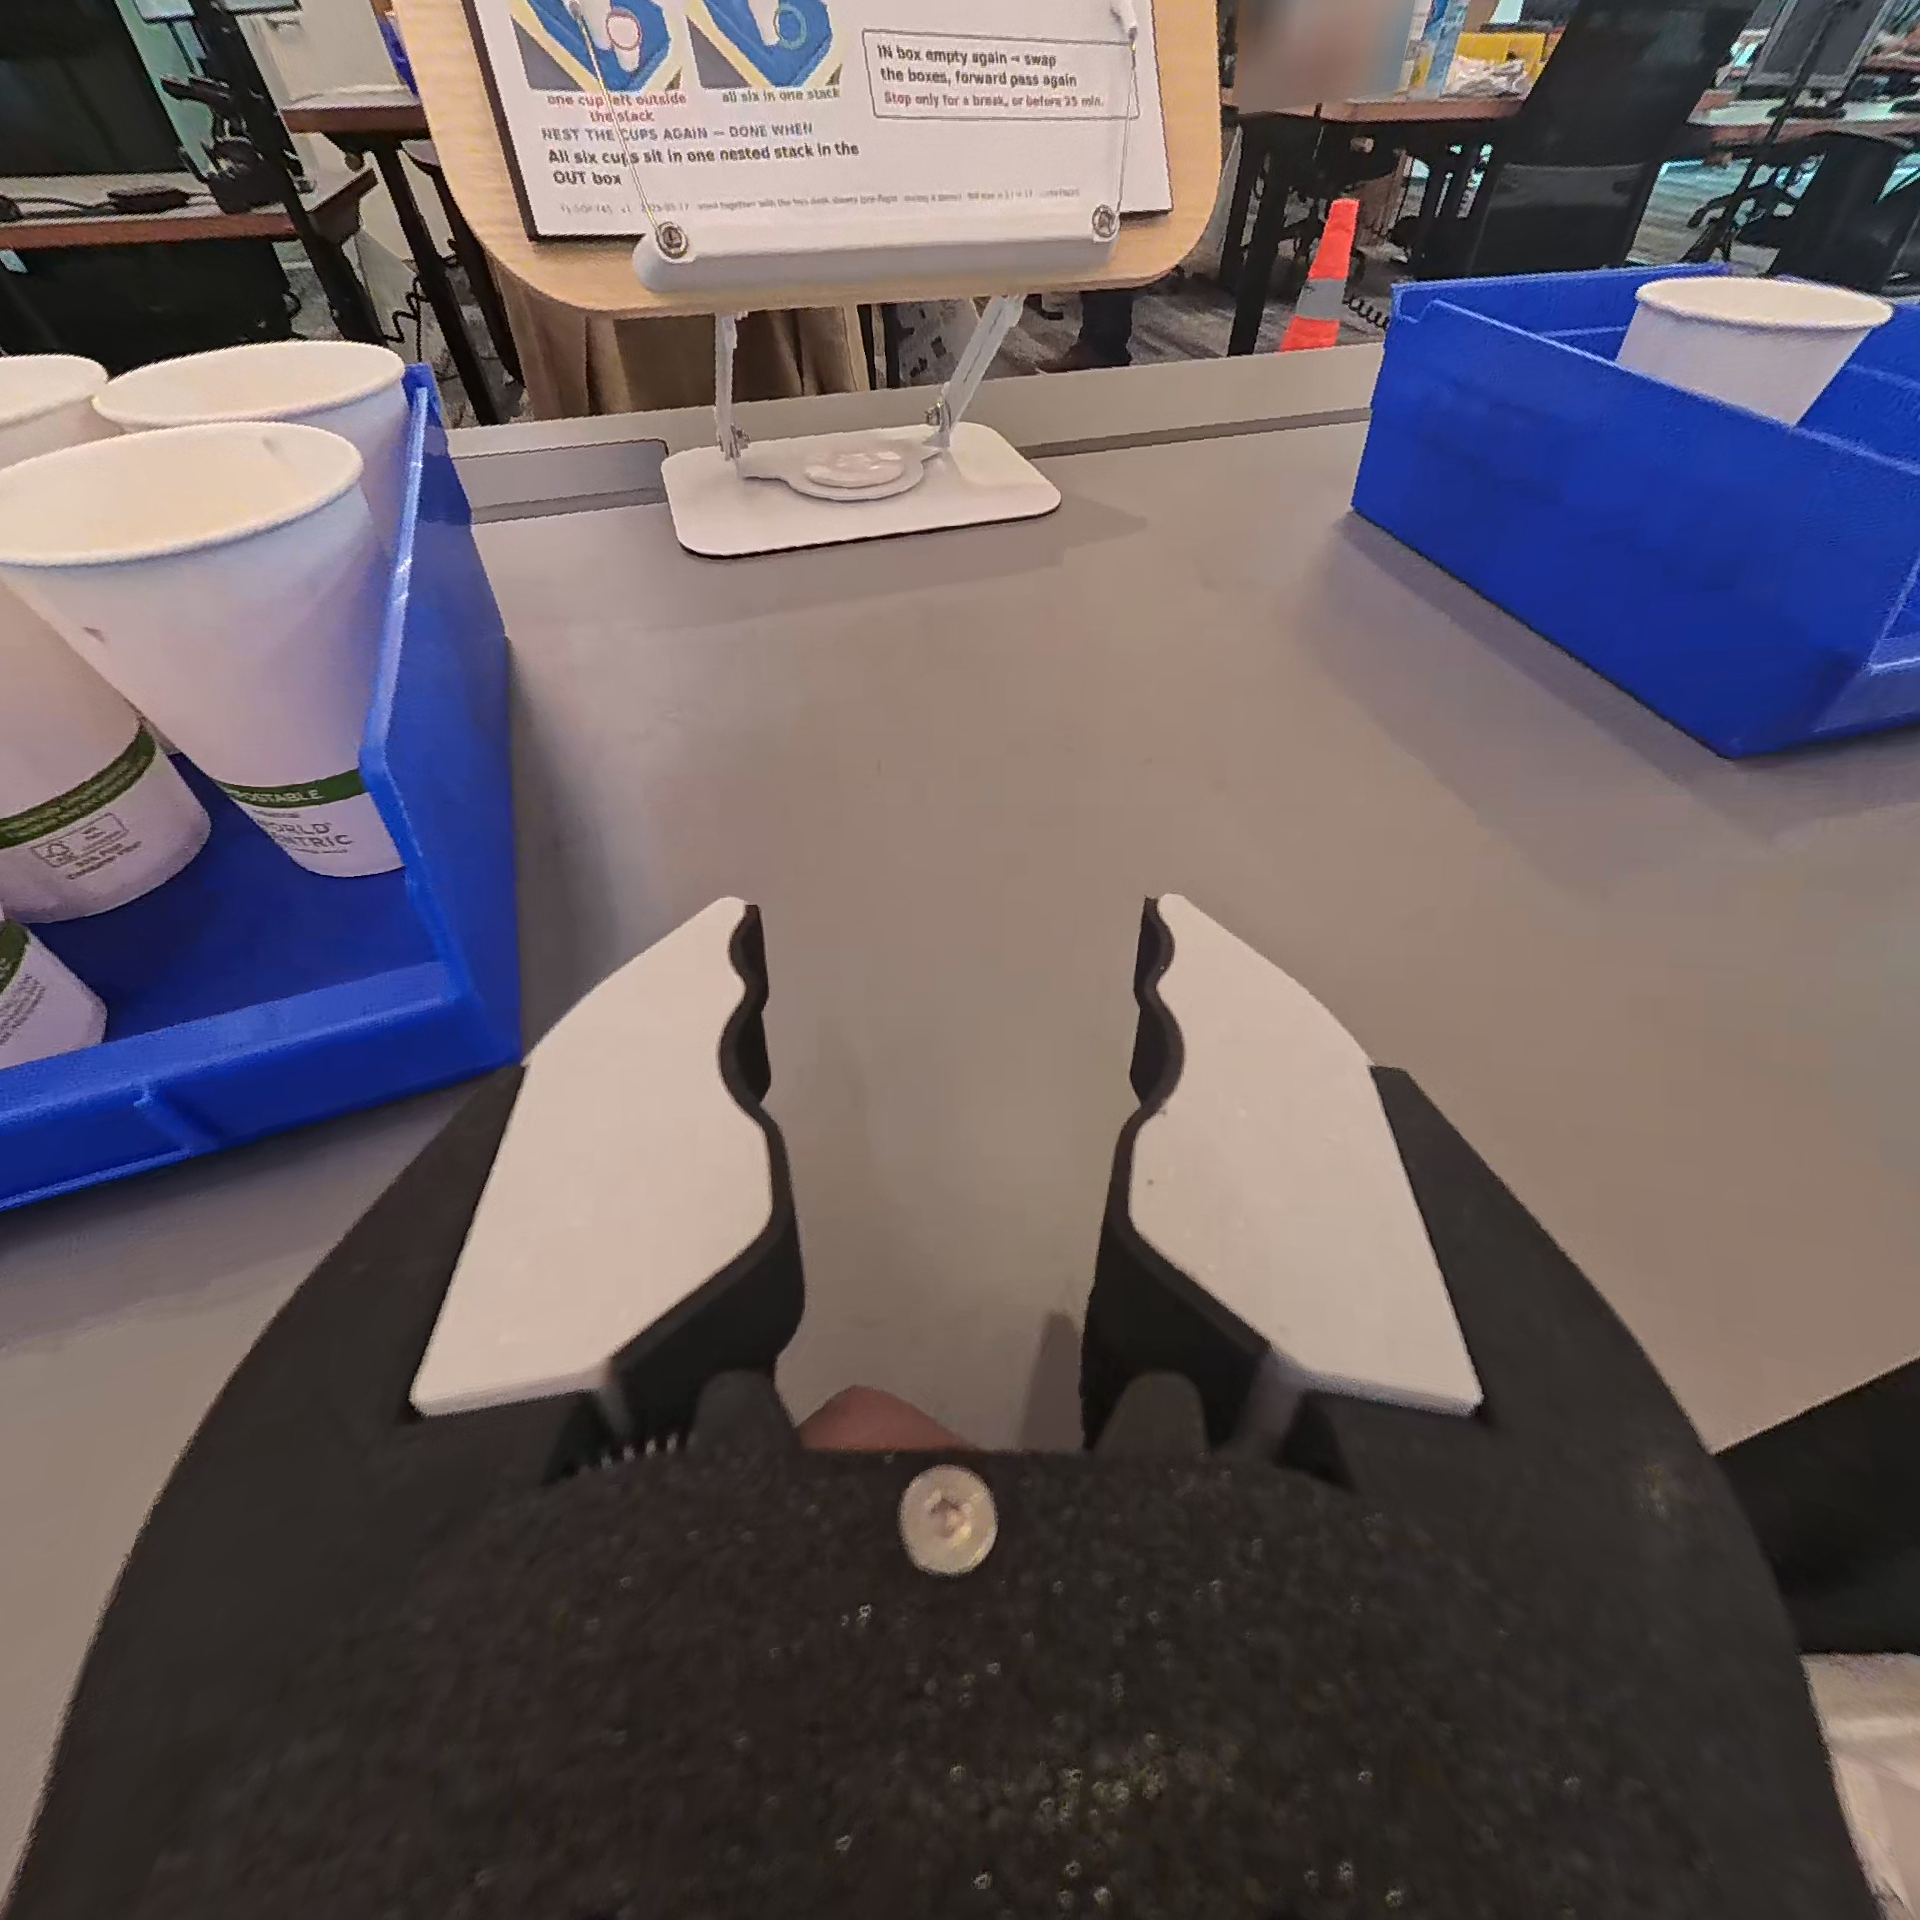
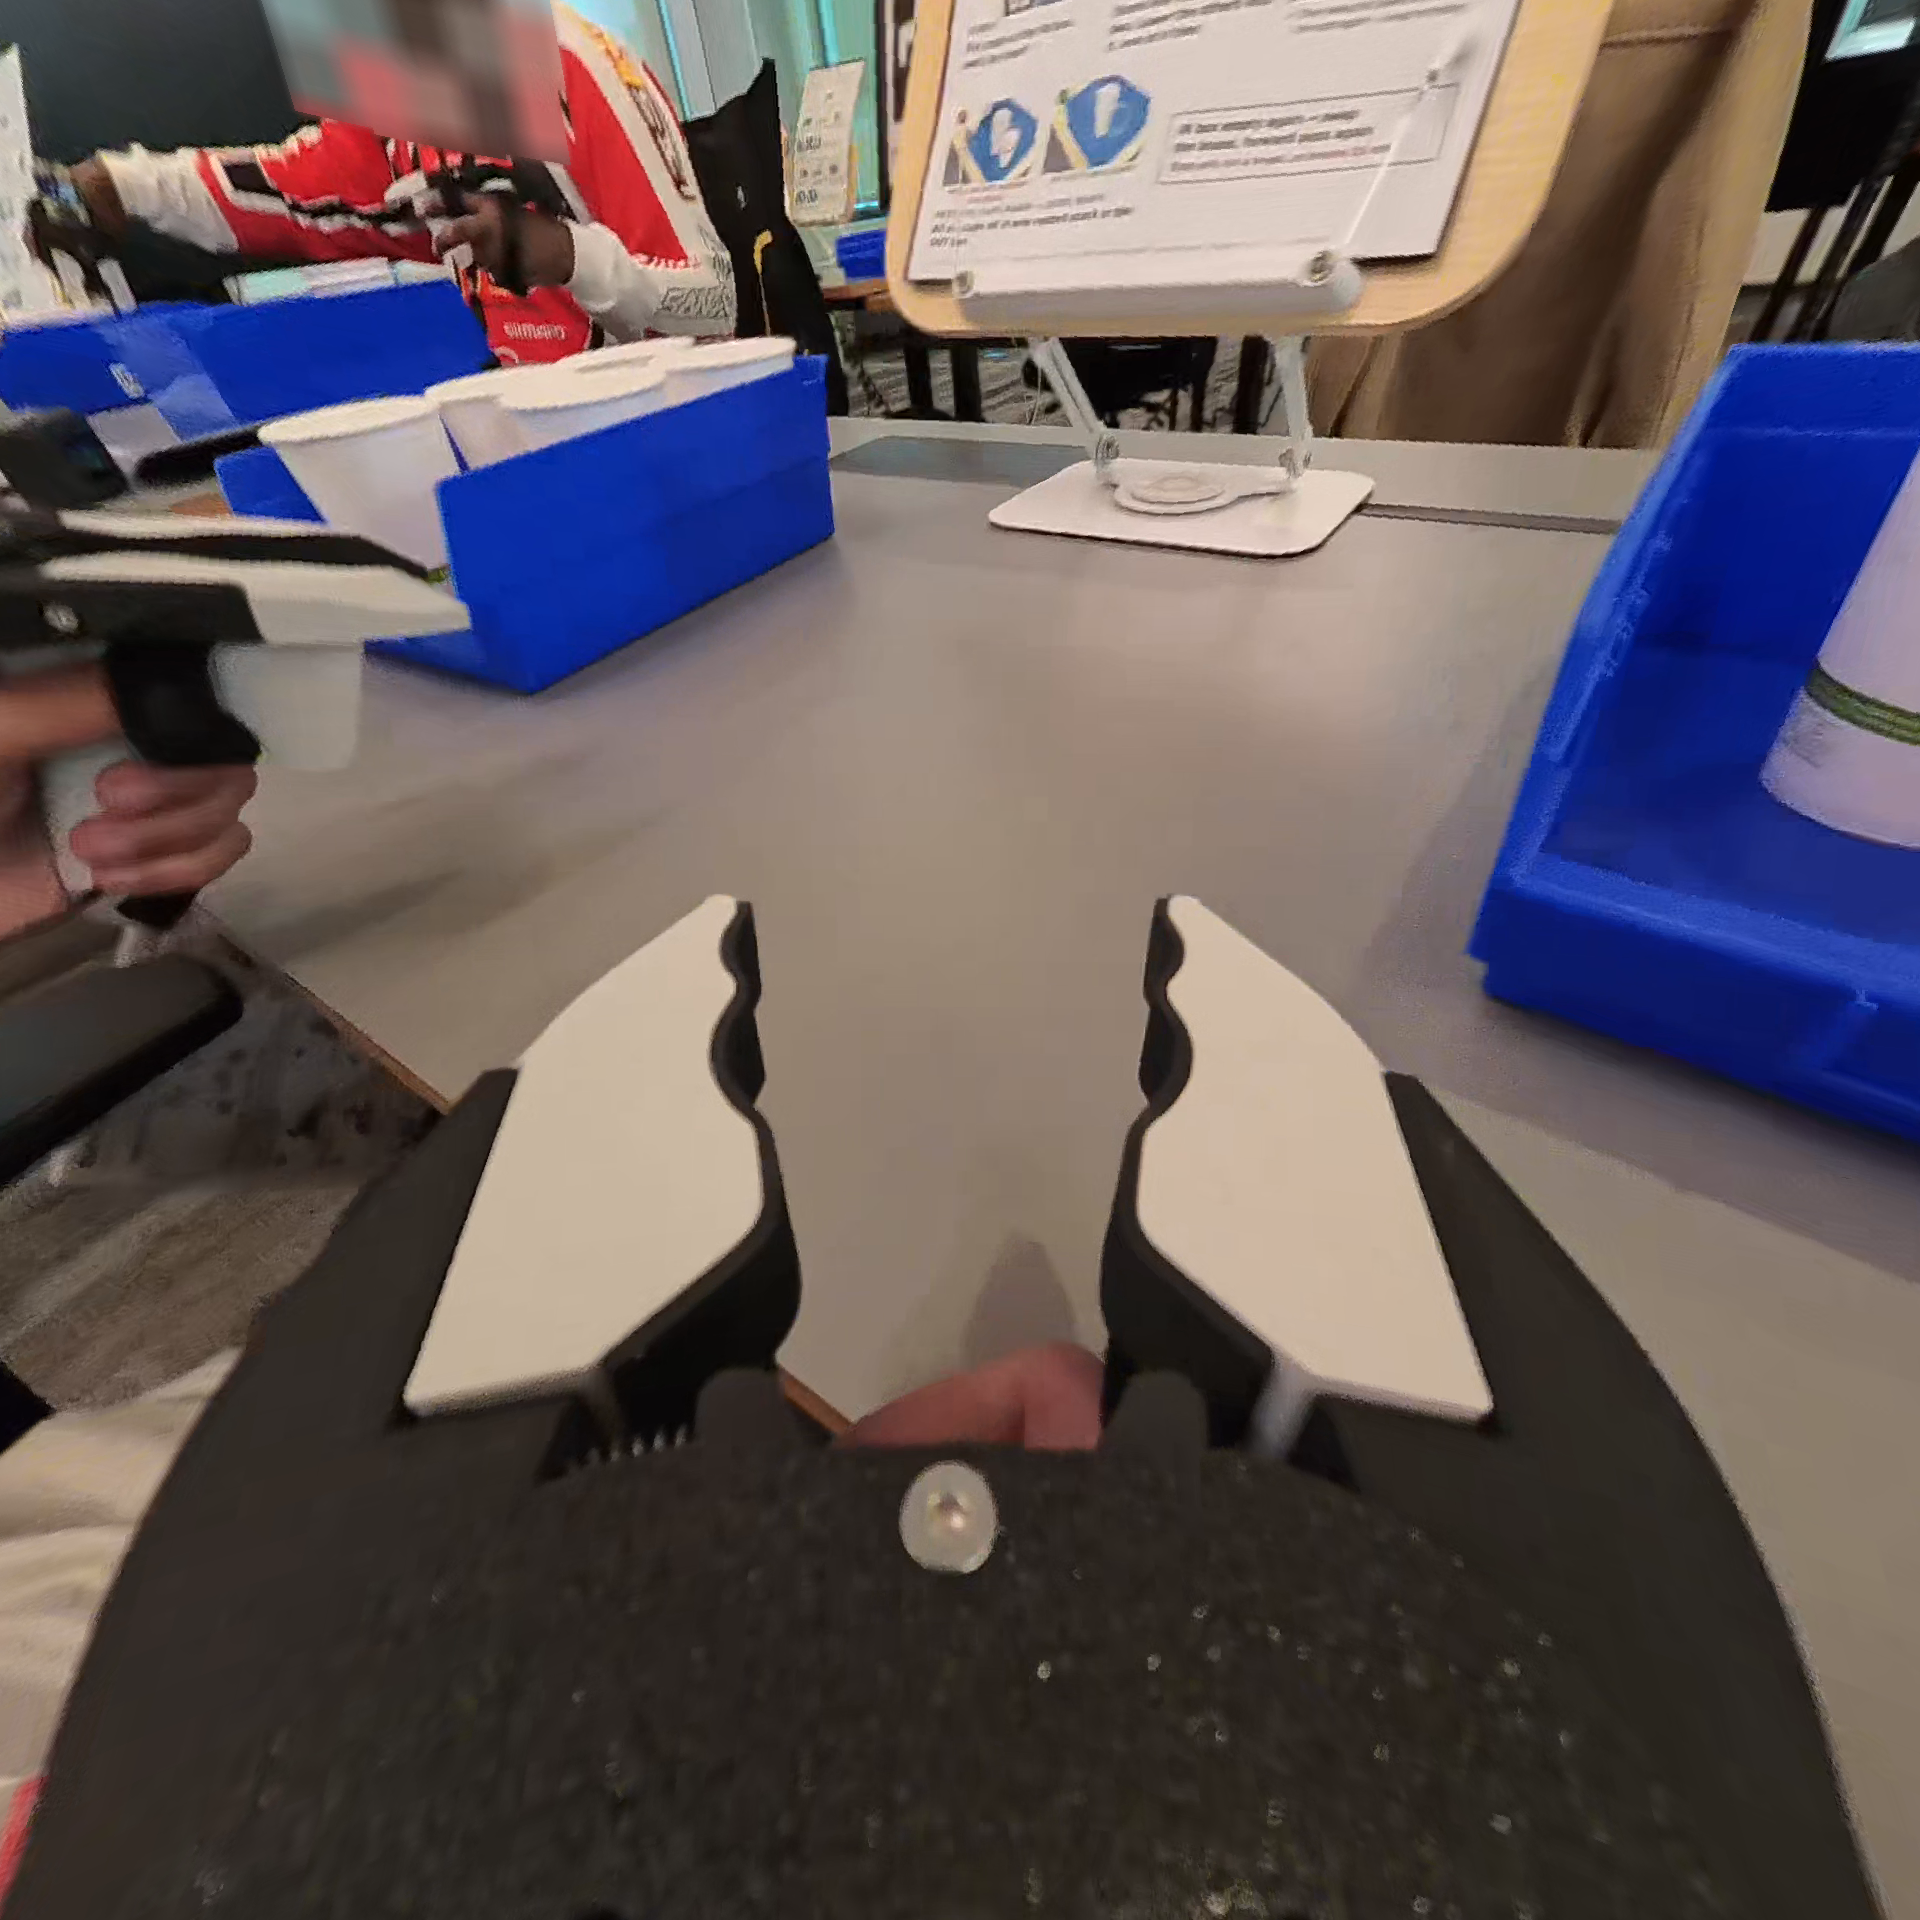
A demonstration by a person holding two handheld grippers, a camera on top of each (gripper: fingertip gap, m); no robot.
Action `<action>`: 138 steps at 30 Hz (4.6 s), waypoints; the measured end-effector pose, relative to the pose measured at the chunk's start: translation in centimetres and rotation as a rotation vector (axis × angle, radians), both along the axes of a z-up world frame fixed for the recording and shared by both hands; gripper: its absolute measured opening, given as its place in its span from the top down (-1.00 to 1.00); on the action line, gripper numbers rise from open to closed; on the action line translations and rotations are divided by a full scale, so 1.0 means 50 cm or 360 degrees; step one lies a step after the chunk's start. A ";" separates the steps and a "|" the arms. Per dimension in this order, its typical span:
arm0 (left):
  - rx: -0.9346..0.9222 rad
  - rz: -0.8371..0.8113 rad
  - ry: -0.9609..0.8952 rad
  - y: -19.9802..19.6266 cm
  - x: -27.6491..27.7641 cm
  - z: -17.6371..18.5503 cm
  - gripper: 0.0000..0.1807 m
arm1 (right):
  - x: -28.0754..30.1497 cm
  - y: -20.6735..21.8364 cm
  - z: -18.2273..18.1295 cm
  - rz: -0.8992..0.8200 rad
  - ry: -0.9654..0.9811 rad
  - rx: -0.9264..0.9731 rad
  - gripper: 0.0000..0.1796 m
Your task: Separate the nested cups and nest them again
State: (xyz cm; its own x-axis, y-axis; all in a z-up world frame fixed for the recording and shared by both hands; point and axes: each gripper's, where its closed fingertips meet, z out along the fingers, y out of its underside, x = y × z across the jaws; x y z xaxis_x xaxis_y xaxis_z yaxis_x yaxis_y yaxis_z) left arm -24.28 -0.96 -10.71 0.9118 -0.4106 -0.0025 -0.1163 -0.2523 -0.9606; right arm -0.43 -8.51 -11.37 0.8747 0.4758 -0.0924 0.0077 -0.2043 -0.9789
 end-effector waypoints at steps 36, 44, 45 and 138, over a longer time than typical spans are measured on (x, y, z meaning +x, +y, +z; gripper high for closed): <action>-0.0107 0.1069 0.0121 0.267 -0.491 -0.015 0.03 | -0.004 -0.001 -0.021 0.0098 0.0066 -0.0164 0.34; 0.0000 0.0908 0.0026 0.235 -0.477 0.021 0.07 | -0.004 -0.001 -0.022 0.0108 0.0042 -0.0157 0.35; 0.0033 0.0875 0.0029 0.219 -0.476 0.038 0.07 | 0.000 0.000 -0.018 0.0106 0.0048 -0.0149 0.35; 0.0057 -0.0103 0.0132 -0.050 0.056 -0.018 0.32 | 0.420 0.473 0.062 -0.0871 -0.0458 -0.0553 -0.04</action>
State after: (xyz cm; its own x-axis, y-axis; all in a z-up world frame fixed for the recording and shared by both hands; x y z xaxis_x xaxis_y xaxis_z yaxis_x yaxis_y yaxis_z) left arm -21.48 -3.45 -11.62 0.8796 -0.4667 -0.0927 -0.2106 -0.2073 -0.9553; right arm 20.55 15.11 -8.29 0.9923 -0.0543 0.1116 0.0632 -0.5526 -0.8310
